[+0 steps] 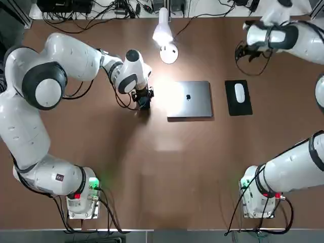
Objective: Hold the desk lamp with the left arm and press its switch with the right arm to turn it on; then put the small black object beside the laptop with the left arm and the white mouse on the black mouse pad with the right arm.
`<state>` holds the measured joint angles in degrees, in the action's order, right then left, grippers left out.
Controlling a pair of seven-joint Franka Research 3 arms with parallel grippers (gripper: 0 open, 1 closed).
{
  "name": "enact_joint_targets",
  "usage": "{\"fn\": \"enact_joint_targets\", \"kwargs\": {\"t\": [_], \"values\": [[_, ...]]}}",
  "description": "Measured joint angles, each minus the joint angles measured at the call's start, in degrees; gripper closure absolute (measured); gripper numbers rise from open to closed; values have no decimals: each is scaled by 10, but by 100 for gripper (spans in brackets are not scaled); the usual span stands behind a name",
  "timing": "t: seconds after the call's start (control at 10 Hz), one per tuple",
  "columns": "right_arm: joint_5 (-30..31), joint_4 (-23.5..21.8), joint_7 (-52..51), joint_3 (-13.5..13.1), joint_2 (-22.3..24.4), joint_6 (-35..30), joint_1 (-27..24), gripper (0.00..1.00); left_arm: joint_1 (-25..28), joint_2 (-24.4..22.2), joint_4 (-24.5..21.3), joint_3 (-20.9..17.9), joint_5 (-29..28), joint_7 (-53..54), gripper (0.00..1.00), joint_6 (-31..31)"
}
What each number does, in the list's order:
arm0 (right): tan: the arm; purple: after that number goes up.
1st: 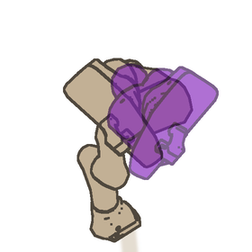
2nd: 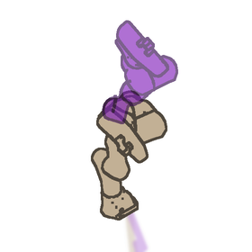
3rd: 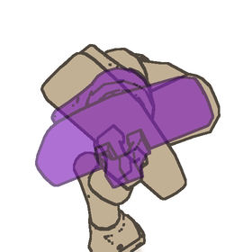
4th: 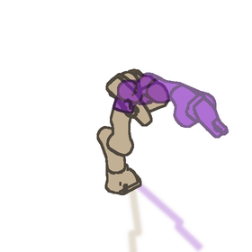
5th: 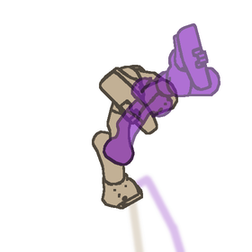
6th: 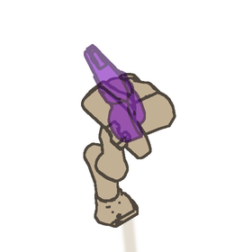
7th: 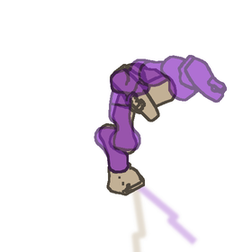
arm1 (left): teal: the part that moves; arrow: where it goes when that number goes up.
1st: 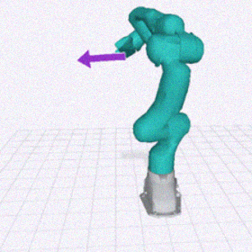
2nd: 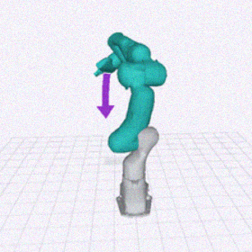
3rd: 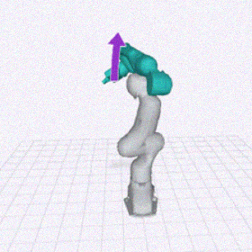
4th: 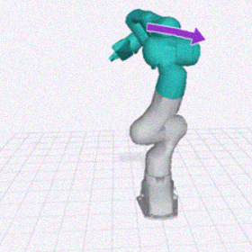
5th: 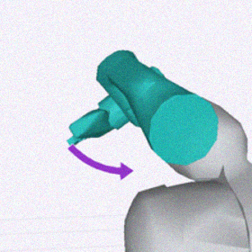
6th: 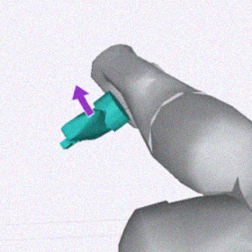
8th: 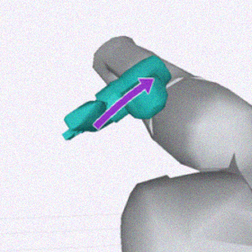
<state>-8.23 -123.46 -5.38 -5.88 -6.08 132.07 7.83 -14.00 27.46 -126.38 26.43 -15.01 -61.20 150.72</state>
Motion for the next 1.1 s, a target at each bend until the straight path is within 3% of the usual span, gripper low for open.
{"fn": "enact_joint_targets", "kwargs": {"t": [0.3, 0.7, 0.9, 1.1], "values": [[8, 169, -1, -8, 9, -185, -27, 0, 1, 24, 25, -21, -69, -4, 19, 2], [50, 342, -1, -8, 9, -349, -29, 0, -1, 47, 58, -28, -77, -4, 17, 3], [57, 380, 0, -7, 9, -374, -34, 0, 5, 33, 67, -27, -82, -4, 0, 1], [65, 386, -3, -4, 10, -375, -51, 0, 21, -17, 70, -26, -83, -1, 0, -35]]}}
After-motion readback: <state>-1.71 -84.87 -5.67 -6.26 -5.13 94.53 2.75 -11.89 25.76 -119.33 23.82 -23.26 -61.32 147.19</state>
